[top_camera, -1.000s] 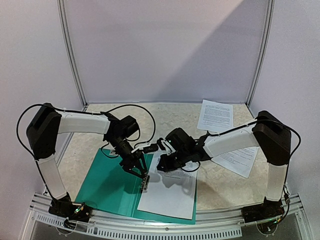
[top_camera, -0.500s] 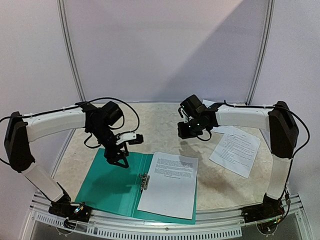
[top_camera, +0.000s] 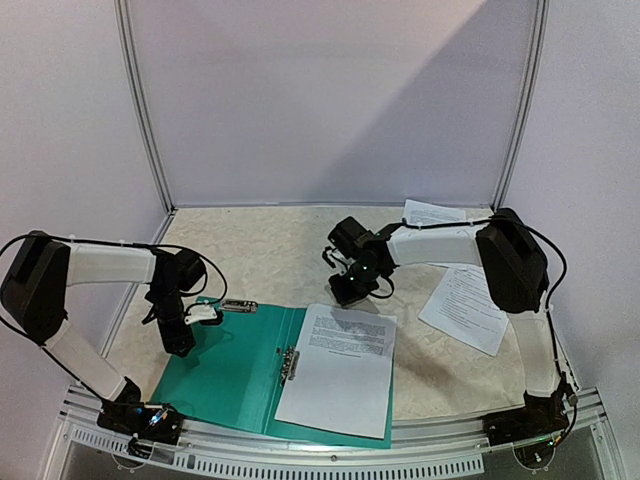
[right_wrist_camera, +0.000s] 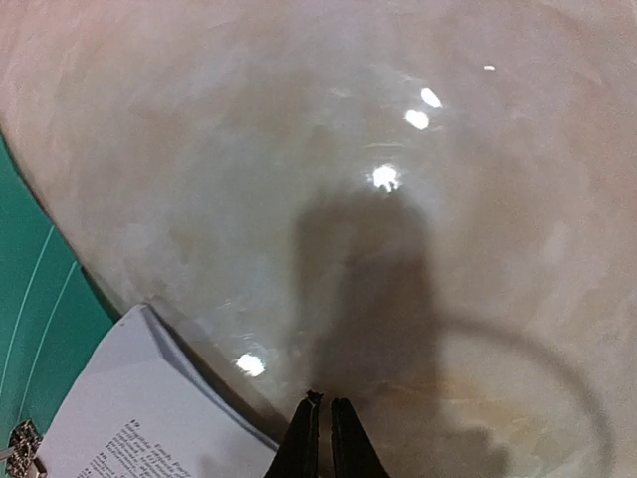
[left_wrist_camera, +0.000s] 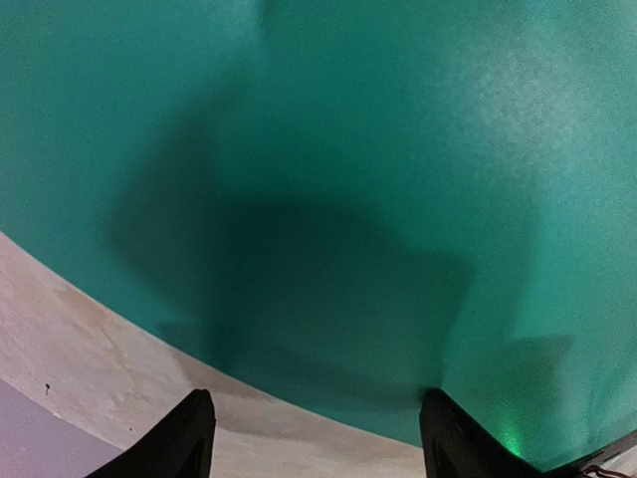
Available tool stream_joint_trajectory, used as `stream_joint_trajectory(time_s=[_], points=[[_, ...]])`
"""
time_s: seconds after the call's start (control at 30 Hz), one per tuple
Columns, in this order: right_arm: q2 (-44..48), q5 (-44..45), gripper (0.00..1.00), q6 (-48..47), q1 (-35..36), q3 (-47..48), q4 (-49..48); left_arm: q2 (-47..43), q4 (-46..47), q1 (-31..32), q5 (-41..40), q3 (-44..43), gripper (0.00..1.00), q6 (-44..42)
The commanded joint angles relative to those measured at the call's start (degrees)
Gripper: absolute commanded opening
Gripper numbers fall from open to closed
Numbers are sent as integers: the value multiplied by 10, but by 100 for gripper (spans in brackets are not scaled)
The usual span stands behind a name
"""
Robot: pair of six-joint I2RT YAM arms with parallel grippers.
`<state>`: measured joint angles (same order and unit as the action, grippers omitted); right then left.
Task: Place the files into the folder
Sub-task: Close the folder with files at the corner of the board, then adjust the file in the folder with some files.
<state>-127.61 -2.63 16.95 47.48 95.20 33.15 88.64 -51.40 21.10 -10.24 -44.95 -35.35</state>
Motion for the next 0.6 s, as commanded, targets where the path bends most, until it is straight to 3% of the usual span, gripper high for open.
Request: stream_joint_trajectory(time_s=[0.0,0.57], points=[[-15,-23,6,-16,24,1,11,26,70,3,-30,10,72,14],[21,6,8,14,35,14,-7,32,76,6,-24,16,73,22]])
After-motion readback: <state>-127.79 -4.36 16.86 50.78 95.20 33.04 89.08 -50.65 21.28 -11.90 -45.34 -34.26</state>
